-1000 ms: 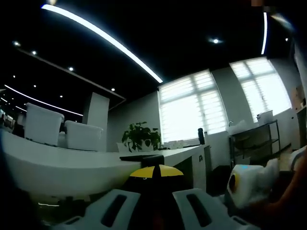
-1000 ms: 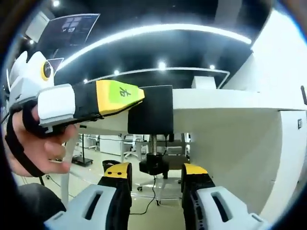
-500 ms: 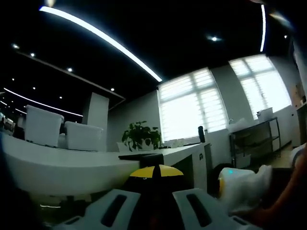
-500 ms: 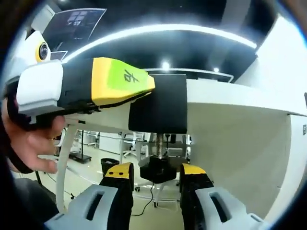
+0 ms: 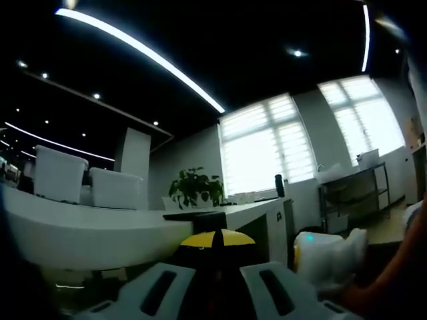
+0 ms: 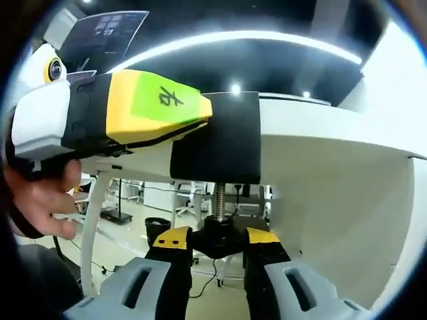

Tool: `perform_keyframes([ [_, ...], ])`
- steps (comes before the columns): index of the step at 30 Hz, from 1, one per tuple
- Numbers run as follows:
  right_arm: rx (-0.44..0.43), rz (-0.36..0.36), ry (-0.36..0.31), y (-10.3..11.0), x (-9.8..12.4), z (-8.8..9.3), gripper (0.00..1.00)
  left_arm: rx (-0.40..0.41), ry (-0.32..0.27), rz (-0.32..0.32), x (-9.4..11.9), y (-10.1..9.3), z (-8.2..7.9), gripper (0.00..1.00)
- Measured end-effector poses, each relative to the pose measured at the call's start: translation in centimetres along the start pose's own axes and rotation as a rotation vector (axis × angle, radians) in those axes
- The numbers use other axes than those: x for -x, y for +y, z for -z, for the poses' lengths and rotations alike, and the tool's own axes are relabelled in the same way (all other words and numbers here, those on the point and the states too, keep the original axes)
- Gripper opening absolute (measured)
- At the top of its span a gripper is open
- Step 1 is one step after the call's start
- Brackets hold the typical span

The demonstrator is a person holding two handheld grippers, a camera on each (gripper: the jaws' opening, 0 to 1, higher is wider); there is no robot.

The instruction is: Clamp the fixed fixture on the desktop, loosen the retaining clip, secure it to the edge of the desk, and tighten the retaining clip.

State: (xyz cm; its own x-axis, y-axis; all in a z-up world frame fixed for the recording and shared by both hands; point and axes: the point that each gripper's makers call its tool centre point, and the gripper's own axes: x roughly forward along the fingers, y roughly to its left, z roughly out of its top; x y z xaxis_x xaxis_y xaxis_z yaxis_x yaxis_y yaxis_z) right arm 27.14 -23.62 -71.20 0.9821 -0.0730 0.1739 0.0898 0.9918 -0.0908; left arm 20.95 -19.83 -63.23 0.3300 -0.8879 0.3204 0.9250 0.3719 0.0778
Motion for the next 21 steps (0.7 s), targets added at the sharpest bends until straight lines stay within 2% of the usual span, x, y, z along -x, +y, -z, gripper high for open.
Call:
perform_keyframes([
  [2, -0.016, -0.04, 0.004, 0.1, -0.1, 0.0, 0.28, 0.007, -0.001, 0.0, 0.0, 0.0, 0.0, 0.03],
  [3, -0.014, -0.072, 0.003, 0.4, -0.2, 0.0, 0.28, 0.007, 0.0, 0.001, 0.0, 0.0, 0.0, 0.03],
  [5, -0.064, -0.156, 0.004, 0.8, -0.5, 0.1, 0.28, 0.006, -0.001, 0.0, 0.0, 0.0, 0.0, 0.03],
  [7, -0.028, -0.218, -0.004, 1.0, -0.6, 0.0, 0.28, 0.011, -0.002, 0.0, 0.0, 0.0, 0.0, 0.03],
  [9, -0.066, -0.326, 0.005, 1.3, -0.5, 0.1, 0.28, 0.022, -0.003, 0.0, 0.0, 0.0, 0.0, 0.03],
  [17, -0.051, -0.632, 0.042, 2.4, -0.8, 0.5, 0.28, 0.034, -0.002, 0.004, -0.1, -0.1, 0.0, 0.03],
  [21, -0.018, -0.742, 0.063, 2.8, -0.9, 1.0, 0.28, 0.044, -0.004, 0.007, -0.1, 0.0, 0.0, 0.03],
])
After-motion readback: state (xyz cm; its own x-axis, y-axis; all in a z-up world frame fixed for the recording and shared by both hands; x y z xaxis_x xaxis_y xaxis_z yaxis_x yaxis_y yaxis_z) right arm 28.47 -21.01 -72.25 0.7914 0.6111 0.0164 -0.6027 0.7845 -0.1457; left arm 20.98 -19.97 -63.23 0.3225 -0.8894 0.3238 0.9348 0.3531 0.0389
